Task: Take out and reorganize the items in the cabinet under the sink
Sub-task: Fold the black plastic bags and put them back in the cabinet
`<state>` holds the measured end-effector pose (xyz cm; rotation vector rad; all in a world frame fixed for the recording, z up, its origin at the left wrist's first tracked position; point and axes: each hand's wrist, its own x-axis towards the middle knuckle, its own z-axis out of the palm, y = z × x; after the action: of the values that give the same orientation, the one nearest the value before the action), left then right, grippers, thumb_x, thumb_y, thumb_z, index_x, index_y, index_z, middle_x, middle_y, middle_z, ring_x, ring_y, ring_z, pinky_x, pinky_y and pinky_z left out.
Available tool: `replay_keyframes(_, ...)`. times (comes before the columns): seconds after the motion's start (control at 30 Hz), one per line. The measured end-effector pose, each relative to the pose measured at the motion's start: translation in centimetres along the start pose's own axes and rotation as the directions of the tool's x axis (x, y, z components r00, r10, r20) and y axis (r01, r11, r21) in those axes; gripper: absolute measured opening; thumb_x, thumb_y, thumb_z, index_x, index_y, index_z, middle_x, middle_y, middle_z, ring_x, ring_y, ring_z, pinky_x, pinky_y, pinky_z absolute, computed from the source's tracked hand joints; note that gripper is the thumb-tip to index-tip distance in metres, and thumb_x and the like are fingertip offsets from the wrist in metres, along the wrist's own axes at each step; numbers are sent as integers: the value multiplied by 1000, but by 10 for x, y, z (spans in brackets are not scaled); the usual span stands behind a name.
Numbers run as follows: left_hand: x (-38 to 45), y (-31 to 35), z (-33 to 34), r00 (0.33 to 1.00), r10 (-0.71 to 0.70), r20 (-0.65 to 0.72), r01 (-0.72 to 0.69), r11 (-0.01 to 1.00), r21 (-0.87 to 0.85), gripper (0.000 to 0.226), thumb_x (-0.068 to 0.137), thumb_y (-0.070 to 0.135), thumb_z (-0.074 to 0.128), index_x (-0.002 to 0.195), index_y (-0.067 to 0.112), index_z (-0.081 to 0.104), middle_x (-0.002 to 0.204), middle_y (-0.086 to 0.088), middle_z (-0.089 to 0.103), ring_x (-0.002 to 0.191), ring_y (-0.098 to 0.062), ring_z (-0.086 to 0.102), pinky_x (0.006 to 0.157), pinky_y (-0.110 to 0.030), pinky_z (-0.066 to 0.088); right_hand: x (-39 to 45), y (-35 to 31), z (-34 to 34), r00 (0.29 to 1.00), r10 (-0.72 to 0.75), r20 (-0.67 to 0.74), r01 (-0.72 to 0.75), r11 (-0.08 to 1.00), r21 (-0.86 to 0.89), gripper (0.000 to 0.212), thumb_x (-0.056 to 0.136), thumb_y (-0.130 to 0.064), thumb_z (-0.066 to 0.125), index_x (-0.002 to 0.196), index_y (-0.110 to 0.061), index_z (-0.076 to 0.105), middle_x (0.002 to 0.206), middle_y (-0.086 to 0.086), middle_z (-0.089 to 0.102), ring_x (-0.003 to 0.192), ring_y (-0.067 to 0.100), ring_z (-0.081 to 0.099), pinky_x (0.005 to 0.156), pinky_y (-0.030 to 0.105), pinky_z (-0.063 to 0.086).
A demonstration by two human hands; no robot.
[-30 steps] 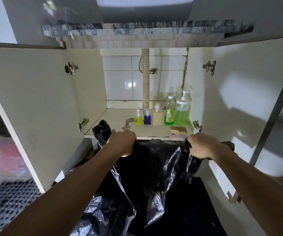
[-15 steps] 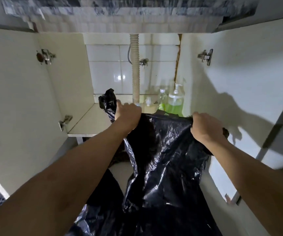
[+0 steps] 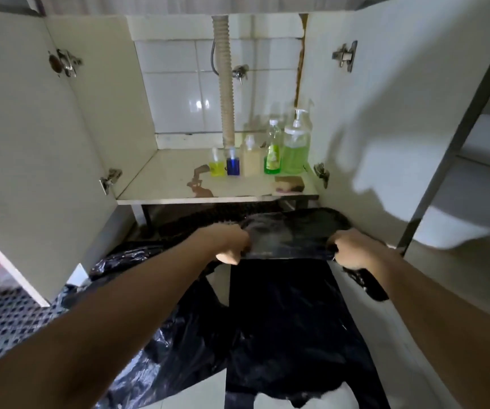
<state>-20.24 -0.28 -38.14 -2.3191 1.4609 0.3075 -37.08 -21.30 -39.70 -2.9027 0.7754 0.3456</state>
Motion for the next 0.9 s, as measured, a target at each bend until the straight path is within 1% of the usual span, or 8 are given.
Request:
replay_keyframes(0.13,23,41,77,992,45,117,-39,998,-53,42,77,10,52,116,23,61,110,-10,63,98,-33,63,76,-40,56,-9,8,75,980,58,189,-54,998,-22,26,93,-1,40,112,-5,57,79,6,53,55,18,40,53,31,33)
replay_keyframes(0.27,32,83,144,976,52,211,-27,993,-119,45,83,10,58,127,19,53,123,-12,55,107,-34,59,77,-39,48,-16,20,134,982,113,154,-96,989,-112,24,90,0,44,70,-14,45,72,-1,43,58,14,42,60,30,39)
replay_keyframes(0.33,32,99,169,971,35,237,-3,991,-133,50,84,11,58,132,19,47,128,-12,50,112,-35,56,87,-46,49,-19,26,160,983,119,140,-99,985,-140,16,89,-2,45,81,-15,52,94,2,56,88,20,58,83,35,43)
replay_keyframes(0.4,29,111,187,963,34,267,9,988,-157,53,85,13,57,136,17,42,130,-12,46,117,-36,51,92,-53,47,-21,29,185,966,160,204,-125,977,-172,24,90,-5,45,105,-15,59,116,6,57,112,26,55,99,39,38)
replay_keyframes(0.57,18,130,223,950,51,310,13,979,-202,62,86,21,58,142,18,32,134,-12,41,123,-35,45,94,-54,46,-27,32,228,911,224,346,-162,967,-198,35,88,-6,46,121,-17,54,126,6,55,117,28,53,102,41,36)
replay_keyframes(0.73,11,132,238,927,85,366,-11,980,-199,71,82,23,62,144,18,27,140,-13,33,126,-35,40,95,-53,46,-25,29,228,792,281,543,-138,948,-288,71,68,-16,81,131,-17,47,132,5,53,122,31,52,100,44,41)
replay_keyframes(0.8,10,130,236,919,107,380,-15,971,-239,72,83,32,63,145,18,29,142,-12,33,127,-35,39,97,-48,45,-23,24,220,768,279,577,-92,939,-332,66,66,-15,83,124,-14,53,127,6,55,116,32,57,95,44,46)
replay_keyframes(0.9,13,115,214,912,140,384,-4,942,-335,68,84,43,62,142,16,38,140,-11,42,126,-32,44,100,-42,45,-11,5,196,781,249,573,-53,940,-337,31,66,-7,76,92,-11,60,100,8,60,99,32,63,88,43,50)
